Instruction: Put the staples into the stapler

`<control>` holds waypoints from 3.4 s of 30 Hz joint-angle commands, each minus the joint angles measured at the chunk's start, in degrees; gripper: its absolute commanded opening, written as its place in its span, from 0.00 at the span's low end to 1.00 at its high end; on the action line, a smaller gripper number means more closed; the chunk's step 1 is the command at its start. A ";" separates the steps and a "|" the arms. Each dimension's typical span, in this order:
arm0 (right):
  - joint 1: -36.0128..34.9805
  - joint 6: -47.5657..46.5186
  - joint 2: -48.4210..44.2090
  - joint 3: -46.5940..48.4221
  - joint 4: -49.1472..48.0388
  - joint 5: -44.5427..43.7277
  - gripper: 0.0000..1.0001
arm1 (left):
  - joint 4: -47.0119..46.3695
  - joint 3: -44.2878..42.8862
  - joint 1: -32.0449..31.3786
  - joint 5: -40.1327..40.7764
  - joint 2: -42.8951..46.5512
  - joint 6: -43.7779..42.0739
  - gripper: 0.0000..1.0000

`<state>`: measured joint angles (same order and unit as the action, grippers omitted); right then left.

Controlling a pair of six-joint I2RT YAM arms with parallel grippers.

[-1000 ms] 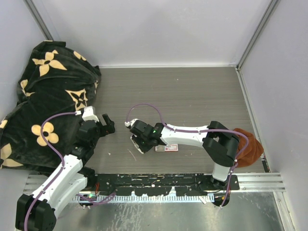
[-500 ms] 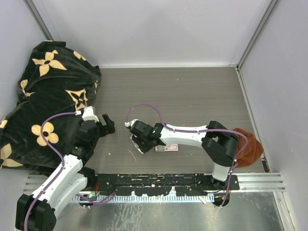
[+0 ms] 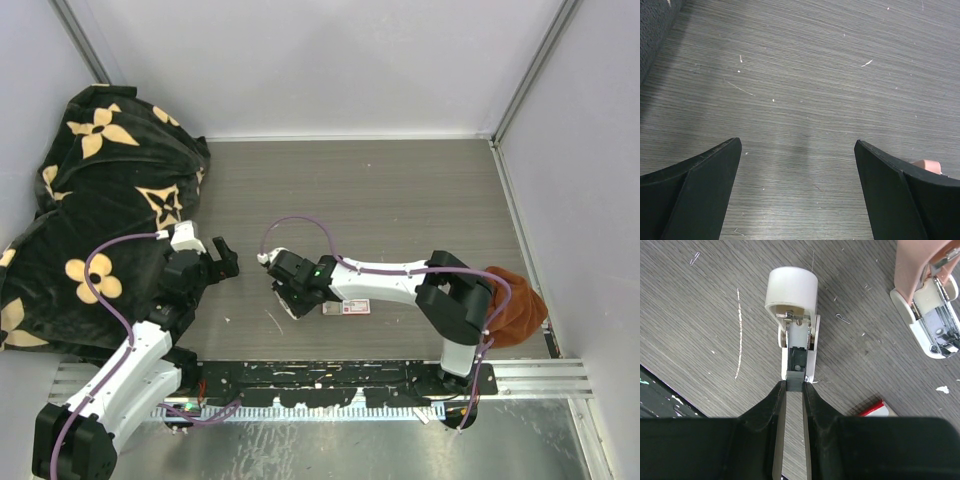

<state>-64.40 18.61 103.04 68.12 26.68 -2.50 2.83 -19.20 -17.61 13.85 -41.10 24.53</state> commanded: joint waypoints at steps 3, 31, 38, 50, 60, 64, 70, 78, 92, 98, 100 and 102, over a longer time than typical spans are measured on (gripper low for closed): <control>-0.40 1.13 0.86 3.29 0.96 -0.99 0.14 | -2.92 -0.12 0.15 1.44 0.58 -0.58 0.98; -0.37 2.04 2.57 6.05 3.29 -3.08 0.15 | -2.83 -0.09 0.20 1.60 0.85 -0.66 0.98; -0.42 2.04 2.72 6.36 3.56 -3.47 0.22 | -2.76 -0.10 0.16 1.62 0.90 -0.64 0.98; -0.37 2.03 2.60 6.85 3.65 -3.65 0.33 | -2.81 -0.13 0.20 1.62 0.85 -0.67 0.98; -0.37 2.28 -2.14 5.58 2.73 -6.56 0.39 | -2.79 0.11 0.20 2.33 1.38 -0.60 0.98; -0.29 3.00 -8.05 2.51 1.22 -8.57 0.44 | -2.70 0.32 0.18 2.42 2.03 -0.60 0.98; 1.02 5.24 -15.94 -5.98 -0.53 -12.54 0.47 | -2.57 0.31 0.18 2.32 2.07 -0.65 0.98; 1.78 9.39 -20.85 -16.57 -3.73 -15.48 0.43 | -2.79 0.65 0.20 2.21 2.74 -0.65 0.98; 6.27 12.27 -17.81 -20.88 -11.22 -10.62 0.31 | -2.92 0.83 0.20 1.80 3.08 -0.89 0.98; 8.32 13.08 -17.54 -22.39 -13.80 -6.40 0.30 | -3.00 0.92 0.20 1.74 3.04 -0.88 0.98; 8.98 13.36 -17.51 -22.94 -14.66 -5.33 0.29 | -3.09 0.92 0.20 1.62 2.96 -0.86 0.98; 9.56 13.59 -17.42 -23.40 -15.41 -4.28 0.29 | -3.15 0.91 0.20 1.60 2.88 -0.82 0.98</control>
<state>-55.79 30.63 85.56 45.50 15.42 -9.54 2.83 -18.28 -17.61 14.81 -38.83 24.51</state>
